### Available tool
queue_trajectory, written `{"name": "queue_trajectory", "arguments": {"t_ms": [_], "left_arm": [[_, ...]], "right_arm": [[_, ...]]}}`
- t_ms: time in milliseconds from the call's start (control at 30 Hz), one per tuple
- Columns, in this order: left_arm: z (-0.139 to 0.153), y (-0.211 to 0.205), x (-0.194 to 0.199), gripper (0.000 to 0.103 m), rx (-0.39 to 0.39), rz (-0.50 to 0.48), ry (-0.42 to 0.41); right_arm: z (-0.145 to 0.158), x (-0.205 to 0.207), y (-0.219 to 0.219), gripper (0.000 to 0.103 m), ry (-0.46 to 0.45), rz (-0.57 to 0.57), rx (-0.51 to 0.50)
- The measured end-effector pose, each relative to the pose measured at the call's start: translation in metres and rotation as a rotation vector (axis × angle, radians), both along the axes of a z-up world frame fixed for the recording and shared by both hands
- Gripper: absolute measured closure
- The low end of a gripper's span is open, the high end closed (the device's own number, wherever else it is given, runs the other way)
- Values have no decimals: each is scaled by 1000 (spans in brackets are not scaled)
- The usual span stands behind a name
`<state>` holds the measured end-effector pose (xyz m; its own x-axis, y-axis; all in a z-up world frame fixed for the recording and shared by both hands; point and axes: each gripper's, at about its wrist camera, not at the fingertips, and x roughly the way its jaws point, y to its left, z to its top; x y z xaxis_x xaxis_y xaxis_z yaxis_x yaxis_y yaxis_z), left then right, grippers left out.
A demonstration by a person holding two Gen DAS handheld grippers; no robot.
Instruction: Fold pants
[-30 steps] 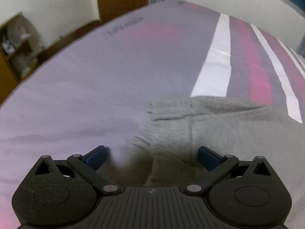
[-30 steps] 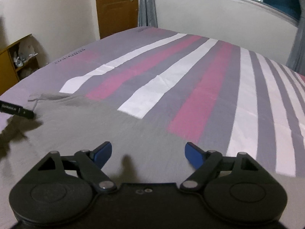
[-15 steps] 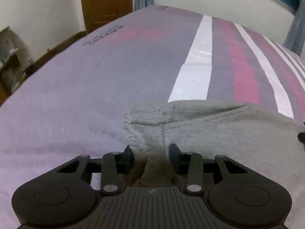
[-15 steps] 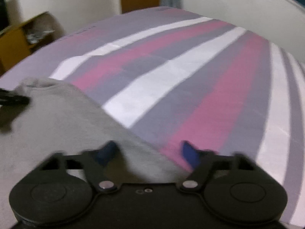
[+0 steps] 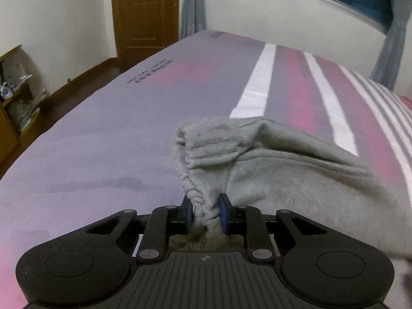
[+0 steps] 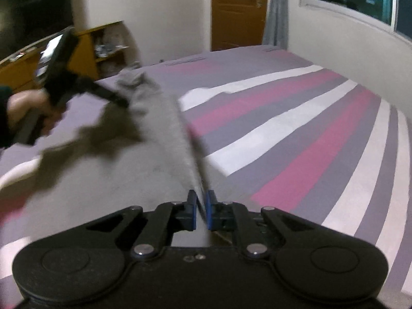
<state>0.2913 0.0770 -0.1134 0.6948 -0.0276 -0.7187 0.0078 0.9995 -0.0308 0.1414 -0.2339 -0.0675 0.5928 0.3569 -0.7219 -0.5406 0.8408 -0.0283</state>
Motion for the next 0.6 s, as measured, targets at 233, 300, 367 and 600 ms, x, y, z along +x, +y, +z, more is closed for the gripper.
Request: {"name": "queue_trajectory", "arguments": {"t_ms": [233,300,367,600], "left_arm": [[2,11,-76,82,25,-13,34],[-2,22,-89,81,0,26,73],[-2,35,-103,81,-65,73,118],[7,50,-141,25,-255,145,139]], "right_arm": [[-39,-89,26,102,118,-20,48],[-47,-94,20,97,143,-79,93],[-45,-96,14,83,143,-128,112],[-33,-77,-41,81,206,-365,237]]}}
